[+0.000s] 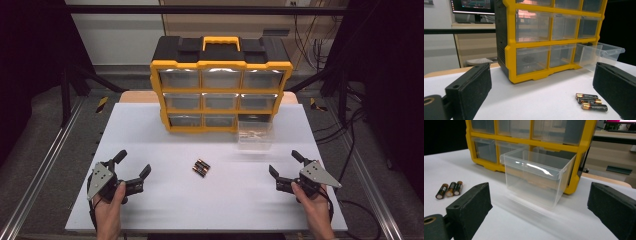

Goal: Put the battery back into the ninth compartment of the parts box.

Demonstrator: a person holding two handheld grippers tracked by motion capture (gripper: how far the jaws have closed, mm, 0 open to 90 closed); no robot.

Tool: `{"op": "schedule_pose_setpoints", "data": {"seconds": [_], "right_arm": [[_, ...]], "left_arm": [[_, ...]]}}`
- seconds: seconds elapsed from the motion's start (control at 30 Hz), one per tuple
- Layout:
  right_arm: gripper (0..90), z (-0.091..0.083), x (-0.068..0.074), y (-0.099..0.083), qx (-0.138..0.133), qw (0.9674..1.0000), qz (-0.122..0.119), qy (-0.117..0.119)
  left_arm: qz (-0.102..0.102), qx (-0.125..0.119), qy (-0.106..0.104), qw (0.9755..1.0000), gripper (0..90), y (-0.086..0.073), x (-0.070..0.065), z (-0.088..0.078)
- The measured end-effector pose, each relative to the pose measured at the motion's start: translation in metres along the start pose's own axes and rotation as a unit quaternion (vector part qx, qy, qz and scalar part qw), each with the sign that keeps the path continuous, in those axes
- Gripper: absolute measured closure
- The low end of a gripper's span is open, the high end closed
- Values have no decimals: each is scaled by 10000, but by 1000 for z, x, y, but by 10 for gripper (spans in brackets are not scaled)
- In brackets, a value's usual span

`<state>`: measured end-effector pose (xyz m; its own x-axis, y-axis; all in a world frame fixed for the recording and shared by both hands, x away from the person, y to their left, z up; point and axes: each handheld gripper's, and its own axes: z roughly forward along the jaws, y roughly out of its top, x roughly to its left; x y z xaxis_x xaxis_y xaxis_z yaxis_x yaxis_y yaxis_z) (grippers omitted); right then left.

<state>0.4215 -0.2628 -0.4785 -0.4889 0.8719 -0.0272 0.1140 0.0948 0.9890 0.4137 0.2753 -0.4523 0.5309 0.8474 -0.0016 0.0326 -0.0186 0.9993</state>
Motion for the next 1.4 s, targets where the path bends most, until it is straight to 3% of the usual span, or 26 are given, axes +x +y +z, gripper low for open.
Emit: {"op": "schedule_pose_setpoints", "data": {"seconds": [0.23, 0.43, 0.47, 0.57, 0.67, 0.7, 0.8, 0.93, 1.0, 1.13, 1.17, 1.27, 1.4], "right_arm": [[54, 3, 4, -1, 233, 9997, -21, 72], [46, 7, 10, -1, 585, 9982, 28, 129], [47, 8, 12, -1, 741, 9972, 16, 84], [53, 12, 23, 2, 1023, 9947, -50, -27], [58, 17, 37, 9, 1113, 9936, -59, 168], [66, 19, 42, 11, 1241, 9921, -36, 200], [49, 25, 52, 17, 1840, 9816, 119, 490], [68, 37, 67, 23, 2107, 9761, -151, 514], [77, 45, 72, 27, 2147, 9743, -237, 640], [91, 62, 83, 35, 2415, 9661, -377, 833], [91, 62, 83, 35, 2415, 9661, -377, 833], [102, 78, 97, 42, 2605, 9579, -636, 1026], [100, 93, 108, 48, 2709, 9516, -736, 1254]], "left_arm": [[25, 43, -27, 10000, 18, 0, -2, 1], [32, 68, -49, 10000, 18, -1, -3, 2], [29, 82, -36, 10000, 17, -1, -4, 2], [10, 87, -38, 10000, 17, -1, -5, 1], [27, 110, -32, 9999, 17, -2, -6, 0], [39, 115, -33, 9999, 17, -1, -6, 0], [24, 133, -50, 9999, 17, -2, -7, -1], [24, 173, -26, 9998, 17, -2, -7, 0], [20, 153, -18, 9999, 18, -1, -8, -1], [-11, 149, -39, 9999, 17, -1, -8, -2], [-11, 149, -39, 9999, 17, -1, -8, -2], [-31, 137, -92, 9999, 17, -1, -9, -2], [-45, 132, -110, 9998, 18, -1, -10, -1]]}}
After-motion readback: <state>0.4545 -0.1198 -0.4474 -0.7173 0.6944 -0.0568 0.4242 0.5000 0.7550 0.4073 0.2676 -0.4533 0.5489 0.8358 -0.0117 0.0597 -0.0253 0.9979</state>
